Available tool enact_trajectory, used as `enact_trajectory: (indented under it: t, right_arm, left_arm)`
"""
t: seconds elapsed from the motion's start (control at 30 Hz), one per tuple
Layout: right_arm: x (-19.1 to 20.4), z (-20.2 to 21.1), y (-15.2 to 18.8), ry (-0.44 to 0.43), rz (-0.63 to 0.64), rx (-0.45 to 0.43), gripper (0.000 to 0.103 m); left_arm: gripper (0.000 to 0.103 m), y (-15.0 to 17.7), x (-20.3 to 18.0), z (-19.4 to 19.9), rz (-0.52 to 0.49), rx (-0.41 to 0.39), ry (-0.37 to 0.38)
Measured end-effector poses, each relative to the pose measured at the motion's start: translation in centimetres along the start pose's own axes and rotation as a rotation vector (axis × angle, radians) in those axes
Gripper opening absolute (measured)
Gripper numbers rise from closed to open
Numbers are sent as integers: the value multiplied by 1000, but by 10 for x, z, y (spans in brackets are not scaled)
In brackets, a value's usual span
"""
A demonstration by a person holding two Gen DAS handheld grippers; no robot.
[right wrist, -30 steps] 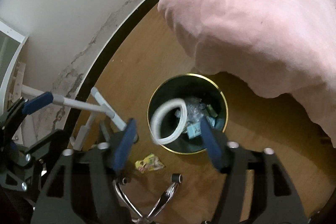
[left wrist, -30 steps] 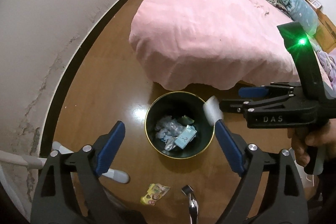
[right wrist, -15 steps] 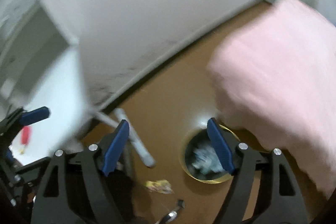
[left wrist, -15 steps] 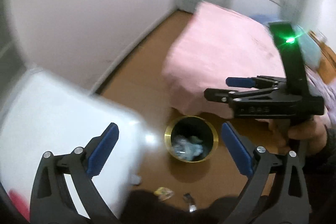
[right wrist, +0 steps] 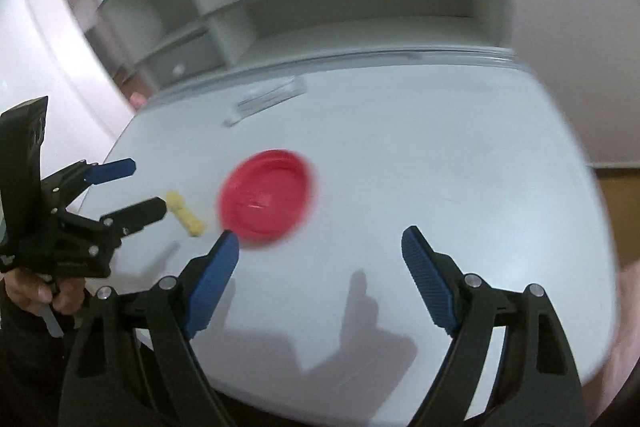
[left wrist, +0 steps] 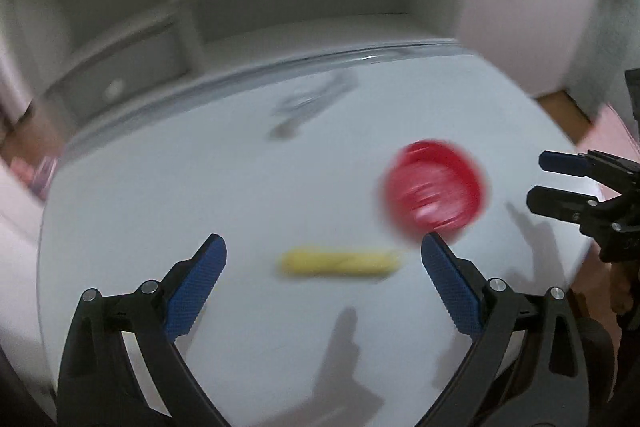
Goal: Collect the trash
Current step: 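Grasp the red plastic lid with the right tool while the left grasps the white wrapper strip, then carry the lid and strip over the bin and release both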
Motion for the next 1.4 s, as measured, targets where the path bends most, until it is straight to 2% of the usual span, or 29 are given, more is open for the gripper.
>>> enact_trajectory:
  t: [0.13,0.27,0.4,0.53,0.67,0.83,0.87,0.93,0.97,1.07,1.1,1.13,1.17,1.23,1.33,1.4]
  right_arm:
    - [26,-38,-12,19,56,65,81]
    - [37,-64,-18,66,75,112,81]
    - [30,-75,-15,95,81,126,83]
    - [30,-72,-19,96,92,102,77]
    - [22,-57,-23,100,79,61,77]
    - [5,-42,-22,101,46,43,78]
    - [4,-40,-21,100,41,40,78]
    - [-2,-34,-17,99,32,35,78]
    - [-5,-31,-16,100,29,33,78]
    - [-12,-27,-12,101,23,29,78]
    - [-15,-25,-10,101,18,26,78]
    - [-17,-23,-9,100,14,22,78]
    - [-19,-20,-8,101,10,19,78]
    - [-27,-13,-4,106,-4,4,78]
    - [-44,4,5,120,-45,-22,77]
    - [-58,19,13,142,-75,-44,77]
  left_arm:
    - [95,16,35,-1,39,28,-8]
    - [95,18,36,-4,17,36,25]
    - [95,14,33,-6,-23,39,53]
    - [95,-7,27,-19,-67,24,52]
    - [95,-46,8,-43,-92,10,84]
    - [94,-92,-14,-86,-122,3,85]
    - [91,-97,-15,-94,-114,13,85]
    - [75,-107,-18,-111,-109,29,80]
    - [72,-108,-17,-114,-111,36,74]
    - [50,-109,-16,-128,-89,70,42]
    - [37,-109,-15,-126,-73,68,19]
    - [20,-106,-15,-124,-65,77,12]
    - [8,-104,-16,-122,-54,83,17]
    - [4,-99,-18,-109,-15,76,47]
    - [4,-93,-34,-87,-41,34,37]
    - [4,-90,-54,-72,-55,12,64]
Point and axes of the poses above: each gripper's, at about its wrist camera, not at the fingertips, and z roughly against the way its jaws point, x to its left, y to its underside, the point moved 6 cm from there along -z, roughly the way its jaws point, and after that the axes turned 7 degrees about z, right-handed, at the moved point
